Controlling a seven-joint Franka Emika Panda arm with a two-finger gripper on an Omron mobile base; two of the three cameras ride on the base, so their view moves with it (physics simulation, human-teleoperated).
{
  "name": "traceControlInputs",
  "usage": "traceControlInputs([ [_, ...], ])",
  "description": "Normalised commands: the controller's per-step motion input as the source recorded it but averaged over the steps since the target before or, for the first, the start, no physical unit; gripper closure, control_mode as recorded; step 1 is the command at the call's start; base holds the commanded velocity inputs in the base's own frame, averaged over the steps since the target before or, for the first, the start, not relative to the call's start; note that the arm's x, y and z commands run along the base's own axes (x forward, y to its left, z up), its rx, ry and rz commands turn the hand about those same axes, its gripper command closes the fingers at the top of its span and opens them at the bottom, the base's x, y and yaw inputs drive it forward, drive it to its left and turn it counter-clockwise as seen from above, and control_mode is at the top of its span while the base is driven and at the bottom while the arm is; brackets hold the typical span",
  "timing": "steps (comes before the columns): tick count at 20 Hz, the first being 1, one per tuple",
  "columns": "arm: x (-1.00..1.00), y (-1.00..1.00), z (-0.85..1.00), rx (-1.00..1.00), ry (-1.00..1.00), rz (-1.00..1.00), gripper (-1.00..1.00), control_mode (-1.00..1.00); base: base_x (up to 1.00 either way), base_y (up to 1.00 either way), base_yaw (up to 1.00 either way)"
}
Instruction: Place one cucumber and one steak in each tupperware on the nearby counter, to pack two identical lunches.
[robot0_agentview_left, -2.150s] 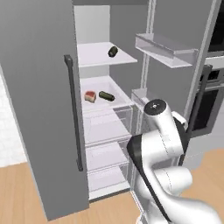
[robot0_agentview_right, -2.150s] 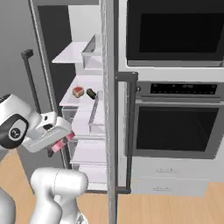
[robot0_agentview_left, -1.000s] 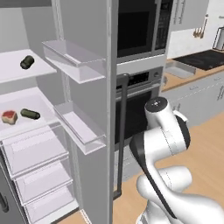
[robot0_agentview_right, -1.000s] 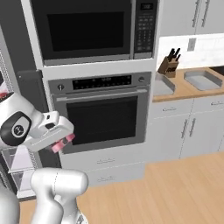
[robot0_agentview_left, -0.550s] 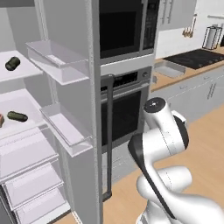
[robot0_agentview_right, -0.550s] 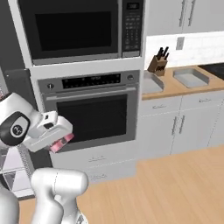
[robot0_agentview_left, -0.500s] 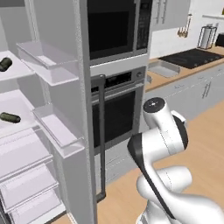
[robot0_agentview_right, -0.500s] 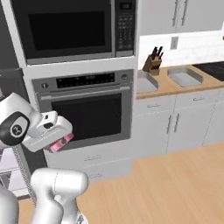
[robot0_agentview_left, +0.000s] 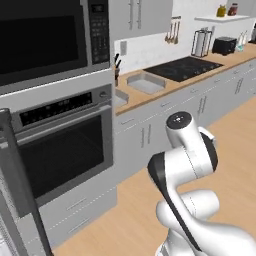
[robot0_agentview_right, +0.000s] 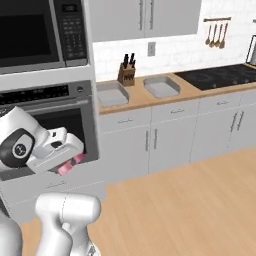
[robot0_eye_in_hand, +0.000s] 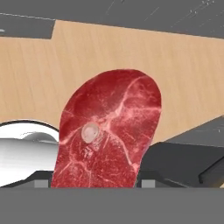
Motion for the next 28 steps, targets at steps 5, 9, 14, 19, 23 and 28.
traceControlInputs([
  [5,0.00,0.00,0.00,0.00,0.00,0.00,1.00,1.00,1.00,-0.40,0.05],
  [9,0.00,0.00,0.00,0.00,0.00,0.00,1.00,1.00,1.00,-0.13,0.12],
  [14,0.00,0.00,0.00,0.00,0.00,0.00,1.00,1.00,1.00,-0.24,0.18],
  [19,0.00,0.00,0.00,0.00,0.00,0.00,1.00,1.00,1.00,-0.66,0.19],
  [23,0.00,0.00,0.00,0.00,0.00,0.00,1.00,1.00,1.00,-0.74,0.19],
  [28,0.00,0.00,0.00,0.00,0.00,0.00,1.00,1.00,1.00,-0.84,0.31],
])
